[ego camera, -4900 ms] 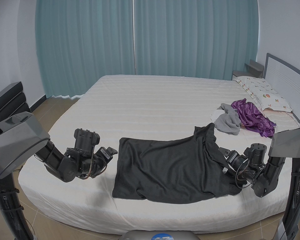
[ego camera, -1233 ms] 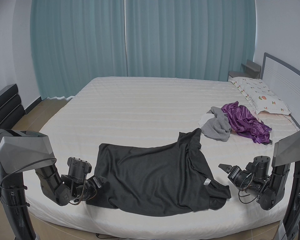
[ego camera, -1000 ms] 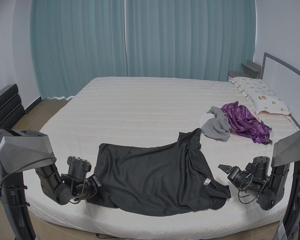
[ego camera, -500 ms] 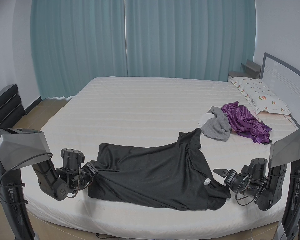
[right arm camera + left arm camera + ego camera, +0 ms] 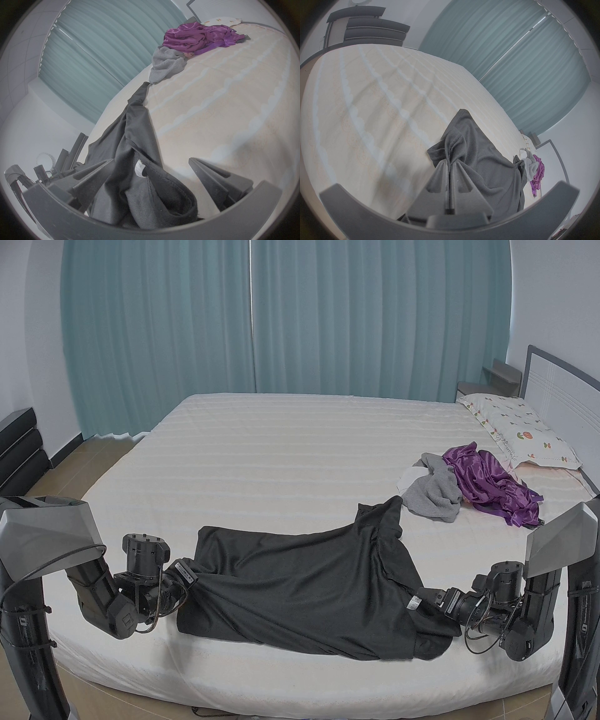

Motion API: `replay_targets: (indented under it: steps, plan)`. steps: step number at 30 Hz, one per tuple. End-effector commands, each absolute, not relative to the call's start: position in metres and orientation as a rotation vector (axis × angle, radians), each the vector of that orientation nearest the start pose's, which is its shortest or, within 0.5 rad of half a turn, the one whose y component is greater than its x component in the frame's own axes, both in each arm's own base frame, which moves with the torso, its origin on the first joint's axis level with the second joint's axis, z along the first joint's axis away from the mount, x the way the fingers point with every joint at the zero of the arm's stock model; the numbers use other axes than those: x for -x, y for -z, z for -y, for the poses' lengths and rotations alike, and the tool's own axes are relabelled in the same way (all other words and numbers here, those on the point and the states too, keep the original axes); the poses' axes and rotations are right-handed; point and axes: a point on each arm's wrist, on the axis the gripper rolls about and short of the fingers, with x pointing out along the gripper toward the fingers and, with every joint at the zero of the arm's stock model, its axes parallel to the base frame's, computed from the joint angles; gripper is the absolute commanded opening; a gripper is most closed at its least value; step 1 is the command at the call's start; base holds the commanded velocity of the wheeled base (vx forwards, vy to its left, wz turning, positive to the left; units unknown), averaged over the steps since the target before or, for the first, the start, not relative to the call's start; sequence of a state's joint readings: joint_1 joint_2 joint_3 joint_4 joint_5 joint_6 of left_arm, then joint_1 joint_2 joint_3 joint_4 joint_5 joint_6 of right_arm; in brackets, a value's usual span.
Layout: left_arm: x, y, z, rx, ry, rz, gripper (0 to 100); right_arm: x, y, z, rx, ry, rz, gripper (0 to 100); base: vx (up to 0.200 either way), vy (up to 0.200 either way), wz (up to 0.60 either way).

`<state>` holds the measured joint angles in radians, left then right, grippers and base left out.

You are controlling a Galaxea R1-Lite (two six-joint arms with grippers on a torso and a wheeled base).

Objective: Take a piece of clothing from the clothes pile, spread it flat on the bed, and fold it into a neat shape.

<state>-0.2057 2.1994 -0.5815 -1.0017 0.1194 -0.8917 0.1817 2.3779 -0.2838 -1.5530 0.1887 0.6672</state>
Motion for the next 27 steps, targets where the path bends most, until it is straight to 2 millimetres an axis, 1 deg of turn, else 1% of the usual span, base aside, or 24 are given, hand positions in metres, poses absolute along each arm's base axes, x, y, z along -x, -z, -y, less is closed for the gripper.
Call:
replay_targets:
  steps: [1,2,3,6,10,12,16,18,20,21,22,23,25,27]
  plan:
    - [-0.321,-0.005,0.064,0.764,-0.193,-0.6,0,-0.277,0.042,-0.058,-0.632,-0.174,-0.658,100,0.0,0.0,0.0]
    - [-0.321,-0.005,0.064,0.762,-0.193,-0.601,0,-0.276,0.047,-0.062,-0.622,-0.183,-0.679,100,0.0,0.0,0.0]
    - [-0.321,-0.005,0.064,0.764,-0.193,-0.601,0,-0.276,0.051,-0.065,-0.612,-0.188,-0.689,0,0.0,0.0,0.0]
    - [-0.32,-0.005,0.064,0.761,-0.195,-0.602,0,-0.284,0.054,-0.066,-0.61,-0.191,-0.671,0,0.0,0.0,0.0]
    - [-0.322,-0.005,0.064,0.761,-0.2,-0.592,0,-0.291,0.051,-0.064,-0.617,-0.192,-0.637,0,0.0,0.0,0.0]
    - [-0.327,-0.006,0.064,0.765,-0.196,-0.577,0,-0.301,0.047,-0.06,-0.625,-0.189,-0.592,0,0.0,0.0,0.0]
    - [-0.33,-0.007,0.065,0.766,-0.196,-0.566,0,-0.328,0.039,-0.049,-0.64,-0.151,-0.474,0,0.0,0.0,0.0]
    - [-0.332,-0.007,0.064,0.77,-0.197,-0.561,0,-0.336,0.037,-0.046,-0.644,-0.138,-0.437,0,0.0,0.0,0.0]
    - [-0.337,-0.01,0.062,0.778,-0.2,-0.527,0,-0.35,0.032,-0.042,-0.647,-0.125,-0.371,0,0.0,0.0,0.0]
    - [-0.339,-0.01,0.061,0.779,-0.201,-0.516,0,-0.354,0.03,-0.041,-0.647,-0.119,-0.349,0,0.0,0.0,0.0]
    - [-0.339,-0.01,0.061,0.779,-0.201,-0.516,0,-0.354,0.03,-0.041,-0.647,-0.119,-0.349,0,0.0,0.0,0.0]
    - [-0.344,-0.009,0.062,0.783,-0.201,-0.487,0,-0.365,0.03,-0.041,-0.646,-0.106,-0.31,0,0.0,0.0,0.0]
    - [-0.35,-0.007,0.062,0.788,-0.205,-0.459,0,-0.374,0.029,-0.041,-0.645,-0.1,-0.276,0,0.0,0.0,0.0]
    - [-0.361,-0.001,0.061,0.811,-0.207,-0.413,0,-0.389,0.028,-0.042,-0.643,-0.079,-0.214,0,0.0,0.0,0.0]
